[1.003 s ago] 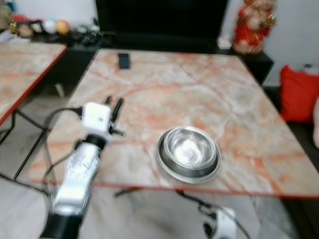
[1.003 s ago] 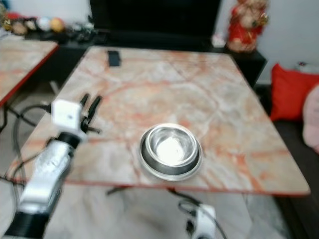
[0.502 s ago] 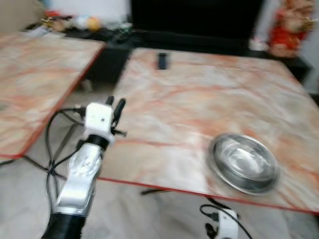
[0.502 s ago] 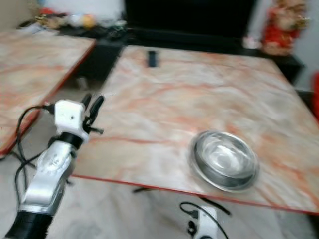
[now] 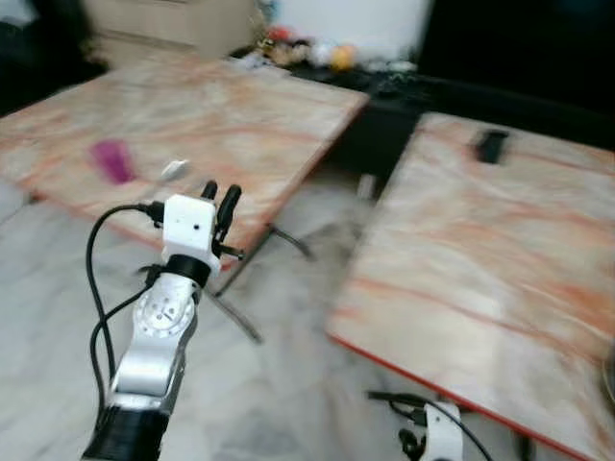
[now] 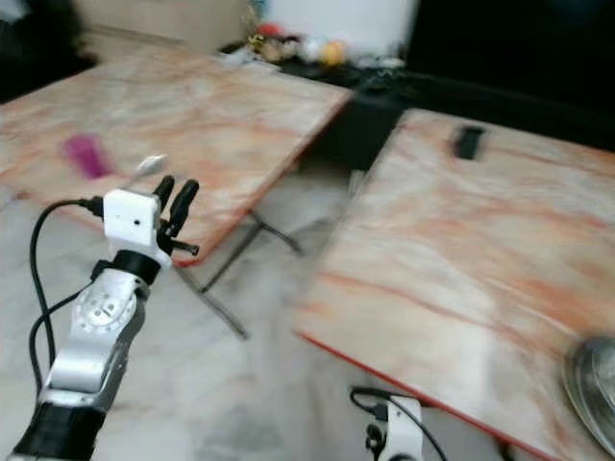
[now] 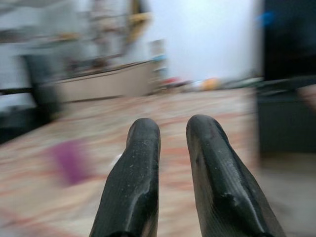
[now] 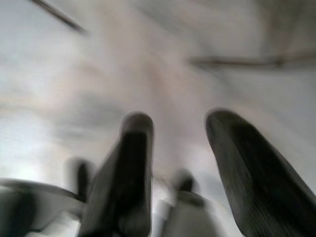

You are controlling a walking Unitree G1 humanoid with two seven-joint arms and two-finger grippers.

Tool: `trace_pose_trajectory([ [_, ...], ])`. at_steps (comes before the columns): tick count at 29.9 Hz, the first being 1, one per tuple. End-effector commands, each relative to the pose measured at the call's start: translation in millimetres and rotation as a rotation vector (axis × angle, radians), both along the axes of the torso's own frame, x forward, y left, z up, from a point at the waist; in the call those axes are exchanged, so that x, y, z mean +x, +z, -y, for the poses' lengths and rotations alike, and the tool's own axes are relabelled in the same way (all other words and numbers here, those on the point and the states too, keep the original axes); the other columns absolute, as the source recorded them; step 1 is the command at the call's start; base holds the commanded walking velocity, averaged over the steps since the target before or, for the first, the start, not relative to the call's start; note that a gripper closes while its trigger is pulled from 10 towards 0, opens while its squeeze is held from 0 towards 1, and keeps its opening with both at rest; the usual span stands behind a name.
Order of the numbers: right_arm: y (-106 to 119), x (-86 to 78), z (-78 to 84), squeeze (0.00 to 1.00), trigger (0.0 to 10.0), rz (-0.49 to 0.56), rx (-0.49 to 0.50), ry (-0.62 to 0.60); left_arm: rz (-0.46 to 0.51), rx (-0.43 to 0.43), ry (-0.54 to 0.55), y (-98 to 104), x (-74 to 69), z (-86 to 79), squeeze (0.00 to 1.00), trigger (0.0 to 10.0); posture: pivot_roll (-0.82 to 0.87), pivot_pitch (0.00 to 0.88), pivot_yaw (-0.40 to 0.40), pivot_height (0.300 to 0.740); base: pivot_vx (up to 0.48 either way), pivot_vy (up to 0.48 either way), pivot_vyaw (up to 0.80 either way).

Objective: Setting the table

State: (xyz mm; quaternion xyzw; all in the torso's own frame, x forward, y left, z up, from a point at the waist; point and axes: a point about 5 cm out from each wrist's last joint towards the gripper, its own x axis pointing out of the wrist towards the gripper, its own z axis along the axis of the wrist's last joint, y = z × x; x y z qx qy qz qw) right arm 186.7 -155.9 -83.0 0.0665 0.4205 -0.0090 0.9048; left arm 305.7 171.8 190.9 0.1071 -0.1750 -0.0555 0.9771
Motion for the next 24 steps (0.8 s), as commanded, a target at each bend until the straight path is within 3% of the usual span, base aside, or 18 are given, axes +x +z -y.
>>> trace_pose_trajectory([
  [1,-2.6,-5.8,6.4,0.0,10.0,-0.019,-0.015,0.0,0.032,-0.005,-0.033,7.5,-0.3,11.7,0.0,10.0,0.11,0.0,-0.045,0.74,0.0,0.42,0.8],
  [10,-2.7,-6.0,6.4,0.0,10.0,-0.02,-0.012,0.005,0.031,-0.005,-0.021,7.4,-0.2,8.9,0.0,10.0,0.11,0.0,-0.046,0.74,0.0,0.416,0.8],
  [24,-2.6,-6.0,6.8,0.0,10.0,-0.021,-0.013,0.01,-0.043,-0.016,0.075,-11.6,-0.9,-12.8,0.0,10.0,0.11,0.0,-0.051,0.74,0.0,0.41,0.8],
])
